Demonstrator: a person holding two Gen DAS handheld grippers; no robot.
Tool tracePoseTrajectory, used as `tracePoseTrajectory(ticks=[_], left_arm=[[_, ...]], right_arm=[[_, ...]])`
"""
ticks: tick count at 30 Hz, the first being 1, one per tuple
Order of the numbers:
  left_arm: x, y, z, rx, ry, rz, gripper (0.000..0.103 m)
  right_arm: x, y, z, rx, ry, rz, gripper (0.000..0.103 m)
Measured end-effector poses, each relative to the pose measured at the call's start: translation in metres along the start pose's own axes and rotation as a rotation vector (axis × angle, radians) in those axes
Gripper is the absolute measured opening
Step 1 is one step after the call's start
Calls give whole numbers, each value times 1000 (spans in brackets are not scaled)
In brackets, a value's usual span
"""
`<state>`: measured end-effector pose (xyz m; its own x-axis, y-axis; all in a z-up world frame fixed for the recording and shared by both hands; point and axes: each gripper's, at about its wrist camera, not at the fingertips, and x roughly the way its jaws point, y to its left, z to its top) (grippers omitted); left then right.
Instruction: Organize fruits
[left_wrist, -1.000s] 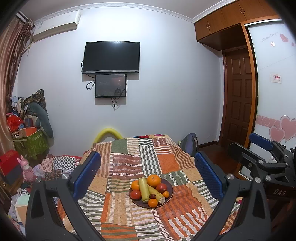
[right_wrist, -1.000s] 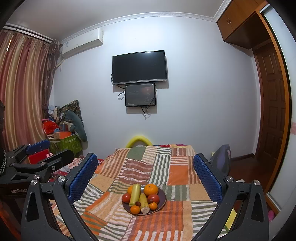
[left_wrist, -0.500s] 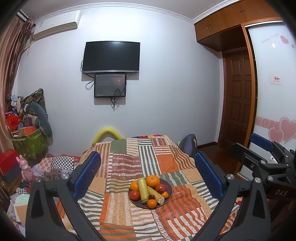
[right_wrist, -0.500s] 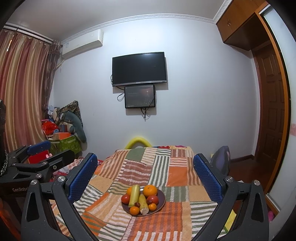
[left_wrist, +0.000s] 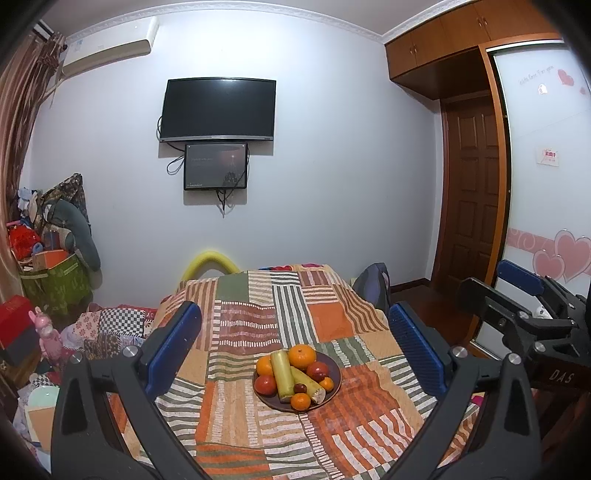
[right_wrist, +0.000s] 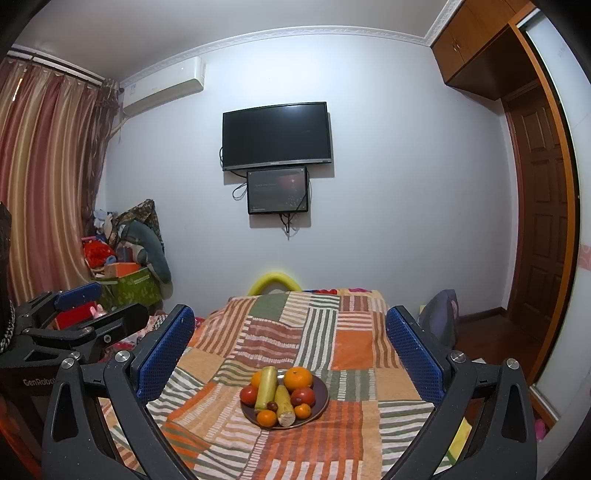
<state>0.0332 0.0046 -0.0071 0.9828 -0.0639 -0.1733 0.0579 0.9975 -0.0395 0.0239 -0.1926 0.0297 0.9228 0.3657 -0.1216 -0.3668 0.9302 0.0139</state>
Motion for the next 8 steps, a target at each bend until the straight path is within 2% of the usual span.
tracePoseTrajectory(ticks=[8], left_arm=[[3, 0, -1, -5, 11, -3, 103]], right_arm=[[1, 0, 0, -1, 2, -2, 103]])
